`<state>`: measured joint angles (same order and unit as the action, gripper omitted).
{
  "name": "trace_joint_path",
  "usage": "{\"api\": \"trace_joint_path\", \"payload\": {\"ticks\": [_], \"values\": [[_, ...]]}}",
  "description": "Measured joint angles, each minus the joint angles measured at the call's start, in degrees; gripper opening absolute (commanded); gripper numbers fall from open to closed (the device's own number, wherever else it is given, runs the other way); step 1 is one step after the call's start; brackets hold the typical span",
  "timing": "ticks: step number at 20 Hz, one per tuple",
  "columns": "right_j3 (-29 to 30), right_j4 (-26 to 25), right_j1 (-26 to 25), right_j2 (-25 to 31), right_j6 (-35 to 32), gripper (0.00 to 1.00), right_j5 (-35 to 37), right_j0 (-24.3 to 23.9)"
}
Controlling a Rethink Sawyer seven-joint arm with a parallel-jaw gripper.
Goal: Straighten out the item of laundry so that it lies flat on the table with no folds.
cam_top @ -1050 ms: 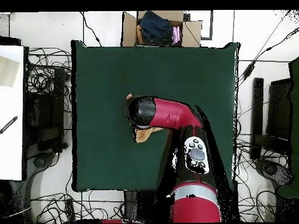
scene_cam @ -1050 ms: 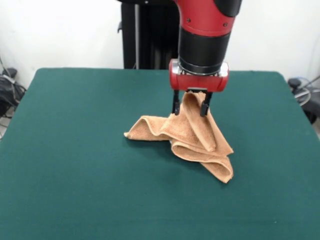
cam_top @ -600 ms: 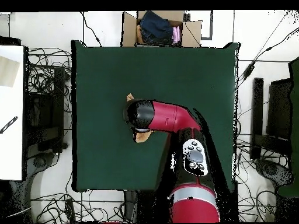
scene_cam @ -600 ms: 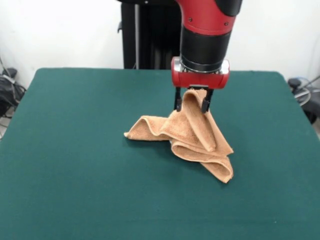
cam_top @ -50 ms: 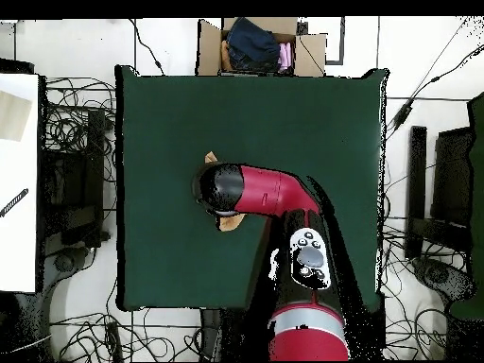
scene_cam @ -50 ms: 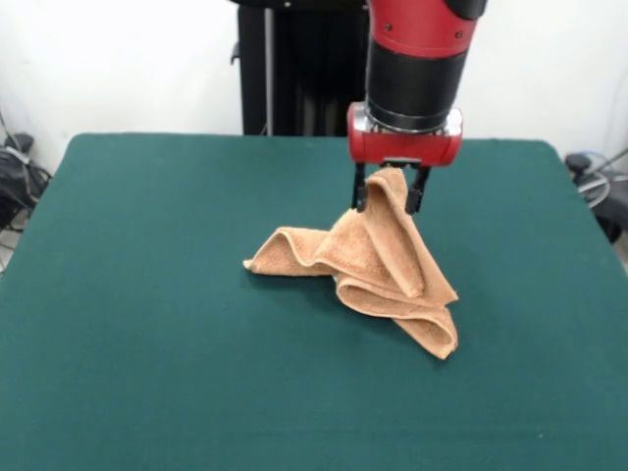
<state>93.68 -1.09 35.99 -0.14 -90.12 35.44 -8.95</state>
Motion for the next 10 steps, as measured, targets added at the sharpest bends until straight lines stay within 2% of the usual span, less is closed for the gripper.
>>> {"api": "trace_joint_path", "payload": {"ticks": [10], "values": [[1.17,0.02,1.18,0.00,0.00,1.00,-0.02,1.37]]}}
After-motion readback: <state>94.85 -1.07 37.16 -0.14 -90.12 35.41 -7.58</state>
